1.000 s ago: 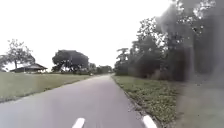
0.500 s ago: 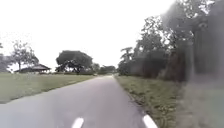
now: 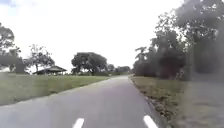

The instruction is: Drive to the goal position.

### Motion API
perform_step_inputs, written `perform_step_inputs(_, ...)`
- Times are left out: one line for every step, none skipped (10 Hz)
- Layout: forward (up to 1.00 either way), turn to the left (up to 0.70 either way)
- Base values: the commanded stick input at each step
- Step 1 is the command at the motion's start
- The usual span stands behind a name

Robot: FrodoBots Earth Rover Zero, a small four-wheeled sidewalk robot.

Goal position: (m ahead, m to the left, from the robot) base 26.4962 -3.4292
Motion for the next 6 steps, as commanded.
perform_step_inputs(0.69,0.34)
perform_step_inputs(0.69,0.26)
perform_step_inputs(0.69,0.17)
perform_step_inputs(0.69,0.04)
perform_step_inputs(0.69,0.03)
perform_step_inputs(0.69,0.03)
